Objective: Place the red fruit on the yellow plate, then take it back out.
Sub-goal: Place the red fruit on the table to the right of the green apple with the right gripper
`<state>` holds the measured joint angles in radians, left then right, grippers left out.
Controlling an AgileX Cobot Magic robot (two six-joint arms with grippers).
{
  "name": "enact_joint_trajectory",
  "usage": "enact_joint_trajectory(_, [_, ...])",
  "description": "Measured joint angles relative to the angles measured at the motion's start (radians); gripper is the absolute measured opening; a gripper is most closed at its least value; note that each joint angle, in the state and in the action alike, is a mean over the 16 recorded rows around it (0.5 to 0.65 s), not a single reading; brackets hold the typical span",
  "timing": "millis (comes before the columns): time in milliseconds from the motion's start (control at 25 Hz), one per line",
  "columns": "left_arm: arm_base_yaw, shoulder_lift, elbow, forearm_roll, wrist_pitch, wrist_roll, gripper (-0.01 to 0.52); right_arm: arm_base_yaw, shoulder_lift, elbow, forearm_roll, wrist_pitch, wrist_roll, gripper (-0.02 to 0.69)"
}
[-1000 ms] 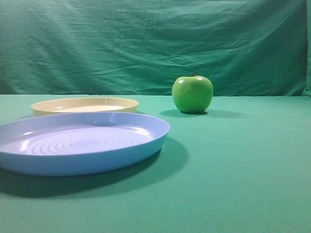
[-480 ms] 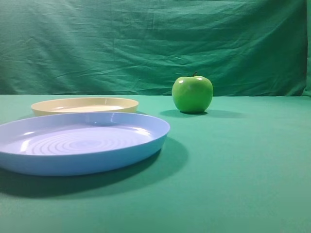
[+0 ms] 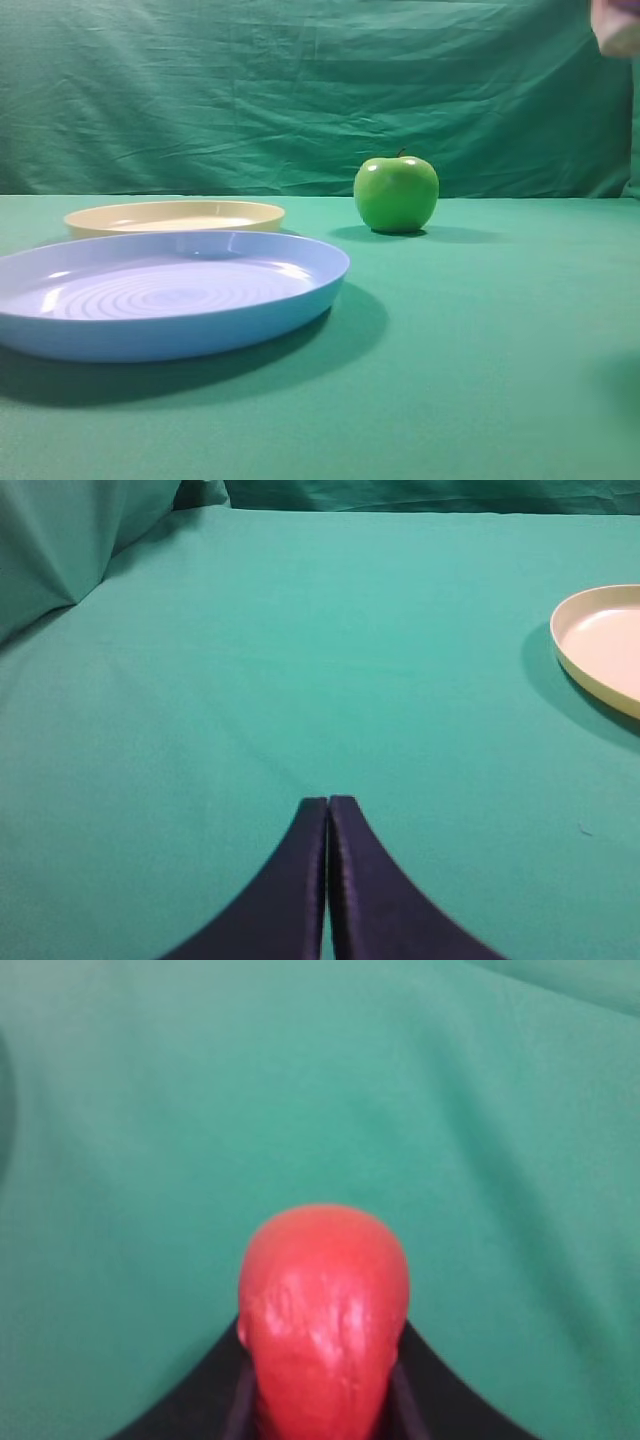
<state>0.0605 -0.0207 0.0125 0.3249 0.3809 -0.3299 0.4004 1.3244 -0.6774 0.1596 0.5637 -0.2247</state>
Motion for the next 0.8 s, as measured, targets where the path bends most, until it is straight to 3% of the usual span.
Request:
enact_joint_trajectory(200, [0.0,0.0,0.0,0.0,0.0,0.0,0.0,0.0,0.081,0.037,0.0,-0.074,0.0,0.257])
enact_joint_trajectory(440, [0.0,0.0,0.0,0.0,0.0,0.0,0.0,0.0,0.148,0.039,-0.001,-0.1,0.0,0.421])
enact_joint_trajectory(680, [0.0,0.0,0.0,0.0,0.0,0.0,0.0,0.0,0.147,-0.006,-0.008,-0.044,0.003,0.583])
enact_joint_trajectory(800, [0.0,0.0,0.0,0.0,0.0,0.0,0.0,0.0,0.123,-0.055,-0.013,0.019,0.01,0.617])
